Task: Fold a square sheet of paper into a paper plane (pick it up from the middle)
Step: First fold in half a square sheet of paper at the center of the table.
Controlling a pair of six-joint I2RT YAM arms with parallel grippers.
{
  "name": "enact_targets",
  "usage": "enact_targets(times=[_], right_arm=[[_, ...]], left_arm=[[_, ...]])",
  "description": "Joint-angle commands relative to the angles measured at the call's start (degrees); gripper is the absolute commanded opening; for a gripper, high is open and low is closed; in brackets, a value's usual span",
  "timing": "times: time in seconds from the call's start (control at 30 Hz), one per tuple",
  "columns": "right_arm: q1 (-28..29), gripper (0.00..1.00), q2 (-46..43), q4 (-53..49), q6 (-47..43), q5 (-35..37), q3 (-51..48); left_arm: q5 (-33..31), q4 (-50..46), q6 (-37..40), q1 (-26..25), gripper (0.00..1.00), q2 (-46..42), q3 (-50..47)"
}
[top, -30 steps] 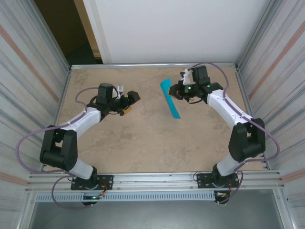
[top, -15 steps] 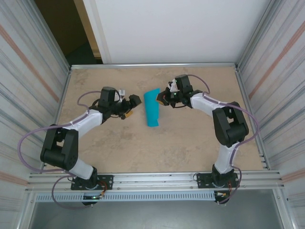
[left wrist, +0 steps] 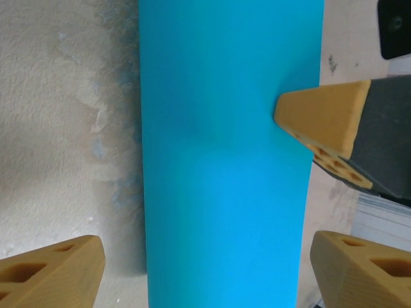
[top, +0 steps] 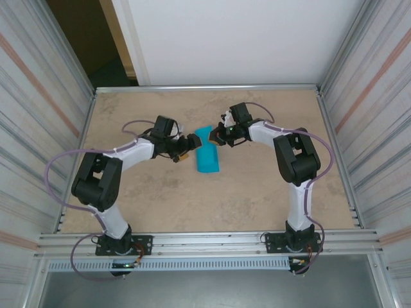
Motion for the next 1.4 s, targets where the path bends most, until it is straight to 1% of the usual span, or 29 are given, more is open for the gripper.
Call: enact_targets(times=[0.0,0.1,0.27,0.37,0.47,0.6,0.77,0.9,1.03,1.13,1.37], right_arm=[[0.0,0.0,1.8,-2.3,-3.2,1.4,1.2],[-0.2,0.0,2.1,-2.1,-3.2,1.6,0.8],[-1.0,0.0,1.8,-1.2,-3.1,1.0,-0.2],[-1.4,0.0,1.6,-1.1,-3.0,0.5,-0.4],[-1.6,0.0,1.8,-0.8,-3.0,0.1,-0.5],[-1.5,0.0,2.1,-0.6,-2.8,-0.5,-0.7],[-1.5,0.0,2.3,-0.4,-2.7,-0.7,-0.8],[-1.3,0.02,2.8,-0.7,-2.5,-0.9,-0.5],[-1.2,0.07,3.4,-1.2,-1.9,-0.8,-0.5],[-1.3,0.12,3.0,-1.3,-1.8,-0.6,-0.7],[-2.2,0.31,-0.8,-2.9,-1.6,2.0,-1.5]], left_arm=[[-4.1,-6.2,3.2,-1.6,0.8,2.1,4.7],[-6.7,-9.1,4.1,-2.7,0.75,4.4,7.4],[-6.9,-9.0,4.1,-3.2,0.68,7.4,9.7],[-8.2,-10.4,4.6,-3.4,0.62,8.8,11.1],[-9.7,-11.3,5.3,-3.3,0.59,10.0,12.1],[-8.0,-10.5,5.7,-3.4,0.56,12.2,13.9],[-8.2,-10.4,6.8,-3.4,0.55,13.8,15.7],[-8.0,-11.2,7.5,-3.2,0.55,15.2,17.0],[-8.4,-11.5,8.2,-3.3,0.56,15.8,17.2],[-9.3,-13.8,8.5,-3.2,0.52,17.0,18.5],[-8.9,-14.9,8.4,-3.2,0.46,18.3,19.5]])
